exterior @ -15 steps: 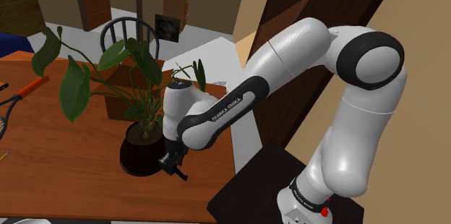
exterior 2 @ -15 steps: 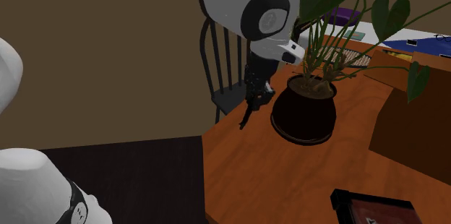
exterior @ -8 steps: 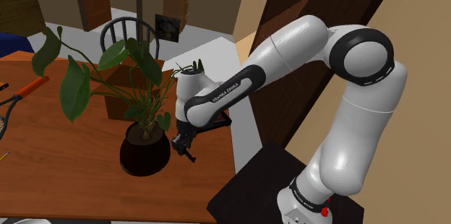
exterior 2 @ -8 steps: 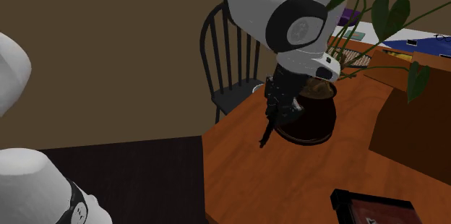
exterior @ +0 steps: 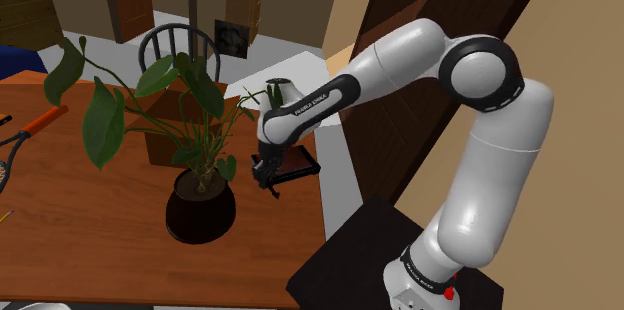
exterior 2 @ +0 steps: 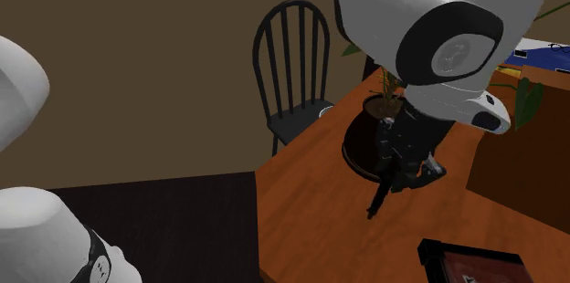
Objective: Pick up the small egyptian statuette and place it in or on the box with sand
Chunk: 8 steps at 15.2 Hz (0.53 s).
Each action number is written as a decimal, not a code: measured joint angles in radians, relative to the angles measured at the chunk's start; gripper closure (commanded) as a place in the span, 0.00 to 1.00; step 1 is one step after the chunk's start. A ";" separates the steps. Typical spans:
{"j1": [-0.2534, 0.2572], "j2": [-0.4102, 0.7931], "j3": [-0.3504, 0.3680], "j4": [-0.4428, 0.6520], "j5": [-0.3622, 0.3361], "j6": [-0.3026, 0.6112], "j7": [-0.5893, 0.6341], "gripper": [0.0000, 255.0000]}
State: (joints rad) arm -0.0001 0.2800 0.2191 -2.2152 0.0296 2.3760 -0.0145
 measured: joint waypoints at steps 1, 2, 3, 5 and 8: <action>-0.011 0.009 -0.008 0.015 -0.003 -0.008 -0.017 1.00; -0.024 0.017 -0.016 0.029 -0.005 -0.015 -0.037 1.00; -0.035 0.034 -0.025 0.046 -0.010 -0.015 -0.054 1.00; -0.066 0.058 -0.045 0.092 -0.016 -0.040 -0.099 1.00; -0.105 0.088 -0.068 0.150 -0.022 -0.071 -0.158 1.00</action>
State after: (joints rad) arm -0.1054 0.3681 0.1512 -2.0655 0.0080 2.3048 -0.1726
